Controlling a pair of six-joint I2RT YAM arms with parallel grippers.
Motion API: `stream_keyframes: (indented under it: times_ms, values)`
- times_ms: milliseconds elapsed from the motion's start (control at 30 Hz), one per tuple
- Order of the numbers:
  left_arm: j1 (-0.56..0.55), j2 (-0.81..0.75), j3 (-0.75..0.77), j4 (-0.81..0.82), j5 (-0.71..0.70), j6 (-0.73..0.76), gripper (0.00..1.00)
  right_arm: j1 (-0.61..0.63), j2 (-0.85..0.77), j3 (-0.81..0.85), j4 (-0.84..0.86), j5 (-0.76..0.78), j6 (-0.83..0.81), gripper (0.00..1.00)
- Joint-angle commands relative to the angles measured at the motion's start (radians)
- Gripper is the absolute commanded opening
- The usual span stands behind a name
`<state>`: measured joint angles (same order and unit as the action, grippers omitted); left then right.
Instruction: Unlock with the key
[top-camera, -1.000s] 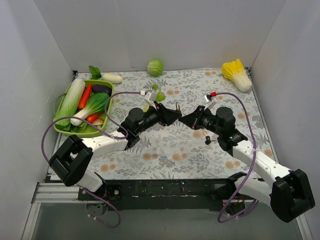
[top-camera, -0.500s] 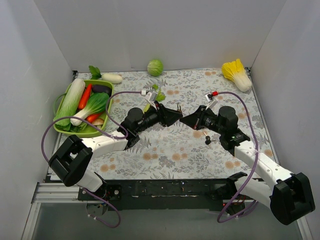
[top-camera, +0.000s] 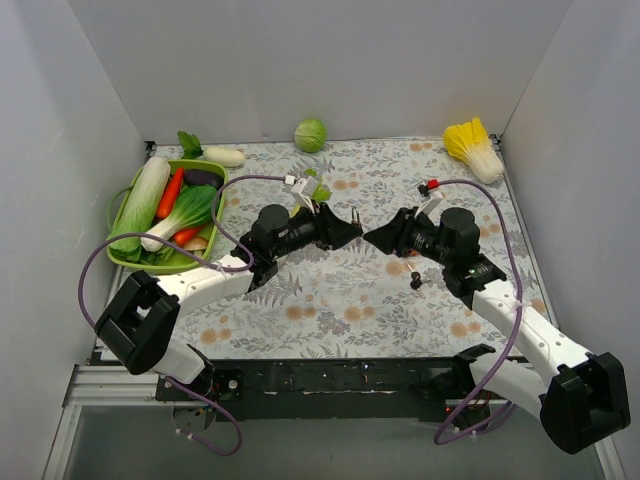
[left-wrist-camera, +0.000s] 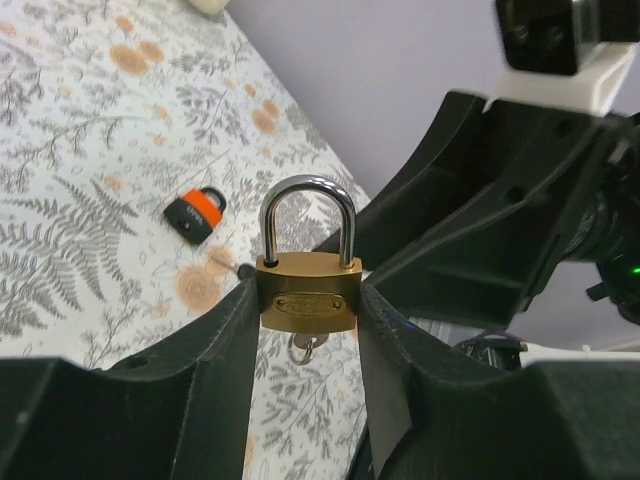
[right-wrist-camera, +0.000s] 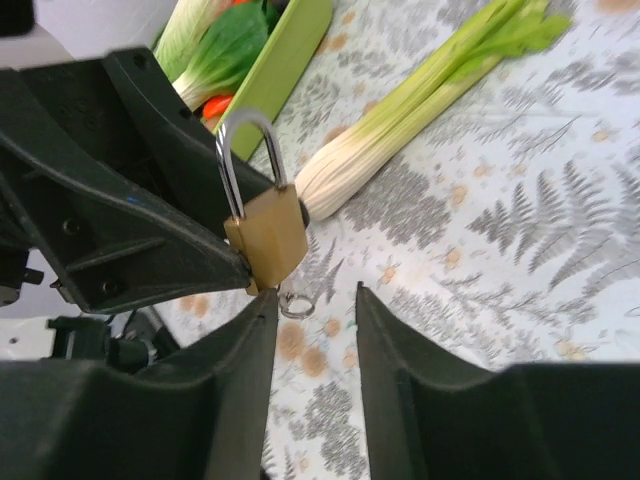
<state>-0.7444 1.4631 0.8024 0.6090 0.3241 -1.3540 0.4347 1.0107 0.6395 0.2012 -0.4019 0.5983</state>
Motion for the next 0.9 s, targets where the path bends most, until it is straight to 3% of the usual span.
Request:
stream_keyframes:
  times_ms: [0,167,333,533,733,867]
  values:
    - [0.048,-0.021,0.023,-0.117,0.127,-0.025,0.0,-0.028,-0.069,0.026,0.044,0.089,-0.064,0.49]
    - [0.094,-0.003,0.052,-0.13,0.196,-0.004,0.0,-0.028,-0.135,0.04,-0.069,0.083,-0.127,0.65]
    - [0.099,-0.01,0.038,-0.149,0.335,0.061,0.0,-0.034,-0.182,0.115,-0.183,0.04,-0.181,0.73]
    - [0.099,-0.027,0.018,-0.098,0.677,0.095,0.0,-0.039,-0.167,0.218,-0.244,-0.113,-0.268,0.73]
    - [0.099,-0.014,0.047,-0.095,0.898,0.095,0.0,-0.039,-0.153,0.275,-0.298,-0.192,-0.393,0.72]
    - [0.099,0.006,0.066,-0.04,1.024,0.032,0.0,-0.037,-0.123,0.276,-0.306,-0.352,-0.417,0.72]
